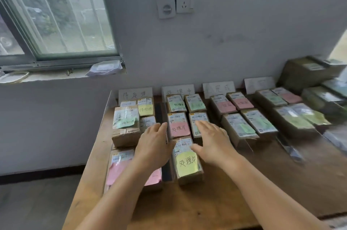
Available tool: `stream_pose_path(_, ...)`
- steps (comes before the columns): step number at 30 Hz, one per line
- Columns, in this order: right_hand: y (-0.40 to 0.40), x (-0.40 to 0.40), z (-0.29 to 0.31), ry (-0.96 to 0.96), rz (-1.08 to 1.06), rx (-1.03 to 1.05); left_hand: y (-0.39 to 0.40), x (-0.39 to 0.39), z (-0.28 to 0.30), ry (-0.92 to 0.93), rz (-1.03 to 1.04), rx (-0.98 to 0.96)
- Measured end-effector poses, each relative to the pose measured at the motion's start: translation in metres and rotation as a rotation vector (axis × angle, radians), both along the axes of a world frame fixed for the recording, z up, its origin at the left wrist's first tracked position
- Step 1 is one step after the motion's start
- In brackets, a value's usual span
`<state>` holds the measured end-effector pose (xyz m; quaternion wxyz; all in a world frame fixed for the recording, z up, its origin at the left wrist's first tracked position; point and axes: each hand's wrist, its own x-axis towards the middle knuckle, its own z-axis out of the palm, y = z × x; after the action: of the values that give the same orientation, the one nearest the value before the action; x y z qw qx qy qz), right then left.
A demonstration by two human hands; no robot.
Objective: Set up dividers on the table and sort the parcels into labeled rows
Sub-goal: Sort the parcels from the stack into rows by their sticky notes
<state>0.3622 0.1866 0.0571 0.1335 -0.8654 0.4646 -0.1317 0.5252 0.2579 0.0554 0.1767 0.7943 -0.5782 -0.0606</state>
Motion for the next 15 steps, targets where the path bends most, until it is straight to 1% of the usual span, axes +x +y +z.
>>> stream_pose_path(6, 0.007, -0.079, 0.012, -0.016, -0.161, -0.007, -0.010, -0.064, 0.012, 0.011, -0.201, -0.005)
stream_pose_path(10, 0.009, -0.132, 0.017, -0.037, -0.245, -0.039, -0.018, -0.114, 0.017, 0.046, -0.291, -0.016)
stream_pose_path(15, 0.004, -0.202, 0.023, -0.038, -0.321, -0.049, -0.035, -0.184, 0.022, 0.020, -0.398, -0.010)
